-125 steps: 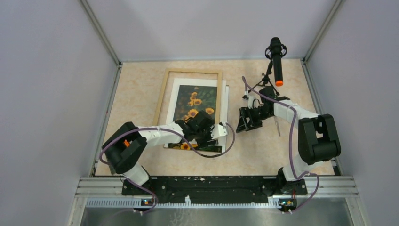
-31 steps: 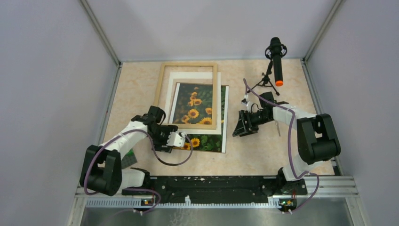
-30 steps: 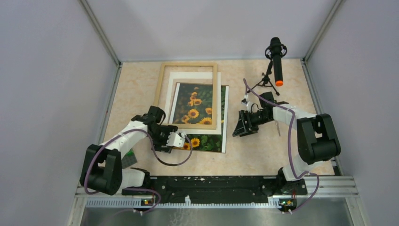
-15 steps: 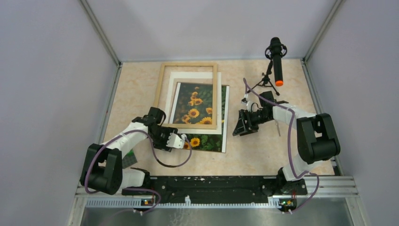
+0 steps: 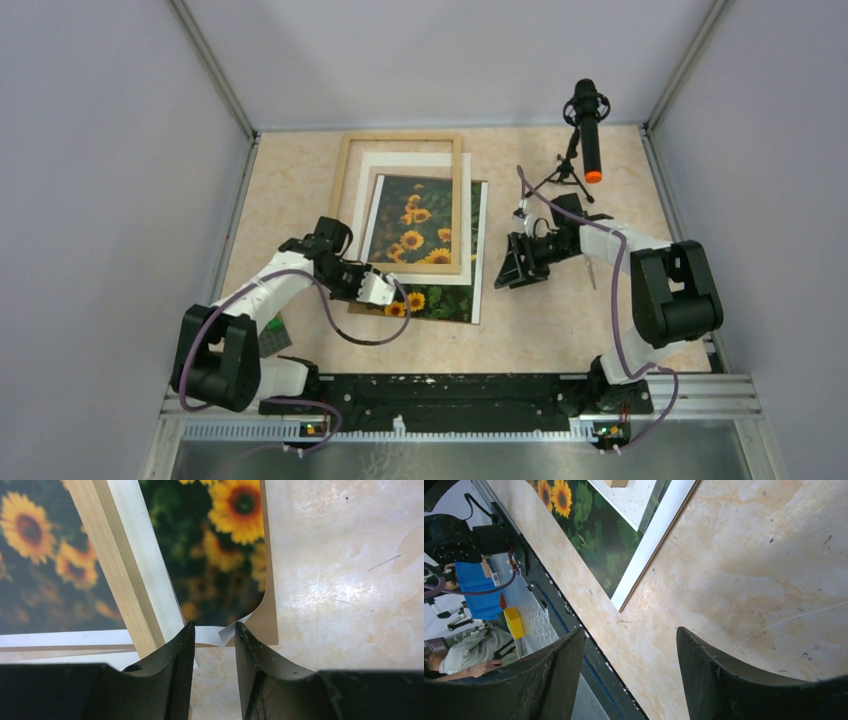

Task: Take the photo out of the frame
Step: Remove the photo frame item from the photo frame, then pick up the photo from the photo frame.

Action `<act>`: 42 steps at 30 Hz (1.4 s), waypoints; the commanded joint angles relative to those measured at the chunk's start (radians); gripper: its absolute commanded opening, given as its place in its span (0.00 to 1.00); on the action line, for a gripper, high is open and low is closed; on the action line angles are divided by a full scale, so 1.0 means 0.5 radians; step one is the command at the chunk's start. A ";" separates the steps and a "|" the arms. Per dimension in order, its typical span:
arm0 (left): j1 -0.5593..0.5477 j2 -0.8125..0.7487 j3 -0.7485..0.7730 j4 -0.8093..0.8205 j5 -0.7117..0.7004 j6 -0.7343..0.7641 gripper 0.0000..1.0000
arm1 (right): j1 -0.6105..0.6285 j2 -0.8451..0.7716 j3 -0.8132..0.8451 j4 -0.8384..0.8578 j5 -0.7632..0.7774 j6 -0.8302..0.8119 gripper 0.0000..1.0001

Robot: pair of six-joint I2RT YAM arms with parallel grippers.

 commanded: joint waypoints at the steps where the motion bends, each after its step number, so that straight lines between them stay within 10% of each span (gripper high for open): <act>1: 0.007 0.027 -0.006 -0.032 0.084 0.073 0.40 | 0.008 0.035 0.093 0.010 -0.021 -0.029 0.67; 24: 0.006 -0.135 -0.287 0.036 0.004 0.300 0.39 | 0.008 0.088 0.163 -0.056 -0.028 -0.096 0.67; 35: 0.010 -0.109 -0.120 0.039 0.036 0.050 0.00 | 0.022 -0.238 0.087 0.185 0.056 -0.246 0.68; 42: 0.014 -0.085 0.168 -0.114 0.255 -0.280 0.00 | 0.189 -0.730 -0.216 0.672 0.216 -0.459 0.69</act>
